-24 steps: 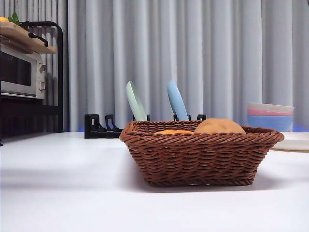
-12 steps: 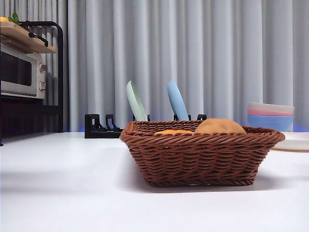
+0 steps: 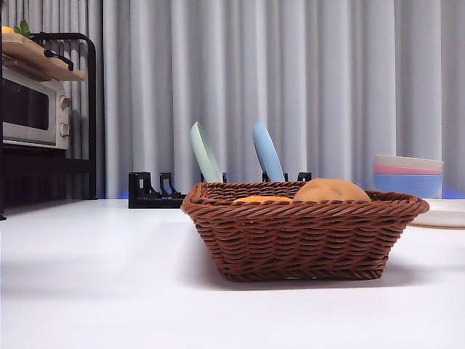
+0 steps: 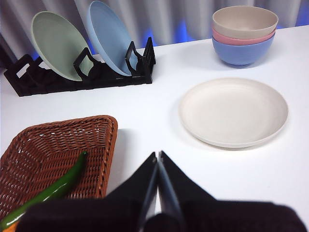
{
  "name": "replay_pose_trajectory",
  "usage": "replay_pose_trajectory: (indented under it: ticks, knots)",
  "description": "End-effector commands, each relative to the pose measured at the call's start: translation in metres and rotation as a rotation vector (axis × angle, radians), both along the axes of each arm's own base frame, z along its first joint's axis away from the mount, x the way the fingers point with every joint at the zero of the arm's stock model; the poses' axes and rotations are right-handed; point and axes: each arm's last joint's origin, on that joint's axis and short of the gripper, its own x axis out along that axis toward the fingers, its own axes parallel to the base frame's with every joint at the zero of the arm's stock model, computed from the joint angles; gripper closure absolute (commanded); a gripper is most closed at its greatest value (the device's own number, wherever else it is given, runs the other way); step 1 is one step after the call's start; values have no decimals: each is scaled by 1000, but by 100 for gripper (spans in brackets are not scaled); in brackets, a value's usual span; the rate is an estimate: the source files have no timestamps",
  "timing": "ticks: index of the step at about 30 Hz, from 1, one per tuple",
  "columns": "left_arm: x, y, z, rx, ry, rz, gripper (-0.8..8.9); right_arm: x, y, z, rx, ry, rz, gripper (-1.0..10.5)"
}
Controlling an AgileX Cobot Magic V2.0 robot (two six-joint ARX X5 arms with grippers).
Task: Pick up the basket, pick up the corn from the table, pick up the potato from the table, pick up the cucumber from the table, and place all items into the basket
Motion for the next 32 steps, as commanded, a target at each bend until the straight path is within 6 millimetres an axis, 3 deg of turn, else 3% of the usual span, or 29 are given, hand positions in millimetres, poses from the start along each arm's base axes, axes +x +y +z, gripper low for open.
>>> replay_pose_trajectory:
  ticks: [1,7,13,19,32]
  knots:
    - [-4,13,-6,-77,-73,-12,815,0,0,0,11,-1,-7,945]
    - [-10,38,-49,-145,-217,98,815,0,0,0,11,1,-6,945]
    - [-5,50,-102,-133,-206,194,815,0,0,0,10,1,-7,945]
    - [1,54,-143,-166,-152,244,815,0,0,0,10,2,-7,945]
    - [0,54,-152,-151,-58,249,815,-1,0,-2,6,18,-7,945]
